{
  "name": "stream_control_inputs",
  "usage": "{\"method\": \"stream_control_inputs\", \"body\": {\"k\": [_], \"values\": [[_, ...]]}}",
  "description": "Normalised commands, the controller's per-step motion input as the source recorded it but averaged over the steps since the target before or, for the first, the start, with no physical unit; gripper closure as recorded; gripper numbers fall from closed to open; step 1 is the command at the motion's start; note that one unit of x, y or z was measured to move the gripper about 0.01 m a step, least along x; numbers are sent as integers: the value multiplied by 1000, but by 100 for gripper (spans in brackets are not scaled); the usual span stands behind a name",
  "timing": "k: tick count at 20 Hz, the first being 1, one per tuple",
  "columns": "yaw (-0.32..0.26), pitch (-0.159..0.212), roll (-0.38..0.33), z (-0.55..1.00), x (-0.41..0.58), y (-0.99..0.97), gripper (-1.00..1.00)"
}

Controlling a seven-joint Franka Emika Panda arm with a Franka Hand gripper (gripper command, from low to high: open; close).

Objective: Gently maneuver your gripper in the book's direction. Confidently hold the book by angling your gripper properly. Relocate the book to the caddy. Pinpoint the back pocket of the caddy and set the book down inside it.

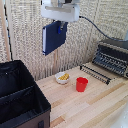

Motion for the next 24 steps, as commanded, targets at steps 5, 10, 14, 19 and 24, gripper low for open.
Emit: {"method": "stream_control_inputs", "body": {"k": [5, 10, 14, 19, 24], "values": [[-143, 0, 0, 426, 0, 644, 100], [-105, 0, 0, 415, 22, 741, 100], [-87, 0, 0, 418, 67, 786, 100], [-85, 0, 0, 421, 83, 794, 100], [-85, 0, 0, 418, 94, 797, 100]]}}
